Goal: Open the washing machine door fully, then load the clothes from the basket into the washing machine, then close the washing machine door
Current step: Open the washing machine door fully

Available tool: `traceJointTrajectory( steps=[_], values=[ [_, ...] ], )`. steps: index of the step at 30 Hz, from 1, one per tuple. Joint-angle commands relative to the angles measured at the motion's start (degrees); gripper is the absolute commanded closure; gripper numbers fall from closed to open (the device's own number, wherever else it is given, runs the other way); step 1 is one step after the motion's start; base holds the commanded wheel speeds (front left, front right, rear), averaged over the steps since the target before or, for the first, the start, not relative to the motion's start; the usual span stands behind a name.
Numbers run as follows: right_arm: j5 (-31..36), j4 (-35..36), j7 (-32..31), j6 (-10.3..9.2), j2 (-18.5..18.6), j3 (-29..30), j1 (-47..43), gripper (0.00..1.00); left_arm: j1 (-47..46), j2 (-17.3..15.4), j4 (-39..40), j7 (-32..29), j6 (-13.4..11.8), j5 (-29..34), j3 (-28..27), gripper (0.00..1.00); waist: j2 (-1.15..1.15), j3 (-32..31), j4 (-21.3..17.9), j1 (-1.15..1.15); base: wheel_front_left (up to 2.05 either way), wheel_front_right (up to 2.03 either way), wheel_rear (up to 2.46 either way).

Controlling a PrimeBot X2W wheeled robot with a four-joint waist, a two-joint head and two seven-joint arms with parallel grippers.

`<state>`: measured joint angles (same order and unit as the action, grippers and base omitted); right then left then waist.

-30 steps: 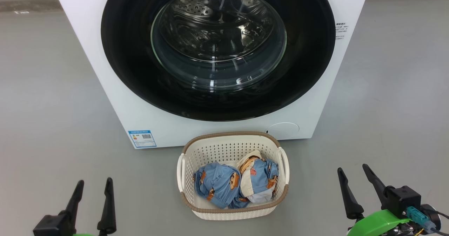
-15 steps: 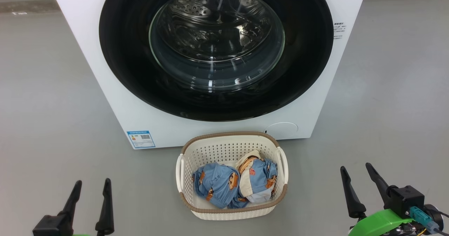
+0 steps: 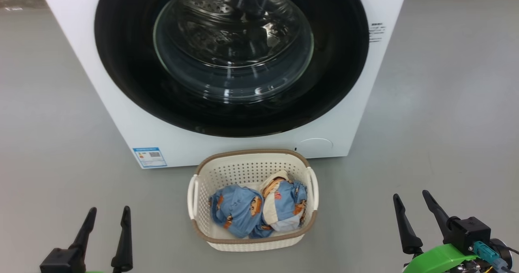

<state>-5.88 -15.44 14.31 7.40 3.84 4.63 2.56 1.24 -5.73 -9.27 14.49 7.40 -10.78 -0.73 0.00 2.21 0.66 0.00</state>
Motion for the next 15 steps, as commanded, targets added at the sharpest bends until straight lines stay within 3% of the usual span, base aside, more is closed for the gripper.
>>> traceJointTrajectory(
  steps=[1,15],
  values=[
    [0.14,1.57,0.69,0.09,0.44,-1.06,1.09,0.0,-1.43,-0.78,1.66,0.51,0.09,0.57,-2.09,0.0,0.0,0.13,0.01,0.0,1.23,1.23,-2.46],
    [0.3,2.0,0.69,0.09,0.36,-1.13,1.46,0.0,-2.21,-0.42,2.09,0.51,0.09,-0.56,-2.5,0.0,0.0,1.16,0.31,0.0,1.23,1.23,-2.46]
  ],
)
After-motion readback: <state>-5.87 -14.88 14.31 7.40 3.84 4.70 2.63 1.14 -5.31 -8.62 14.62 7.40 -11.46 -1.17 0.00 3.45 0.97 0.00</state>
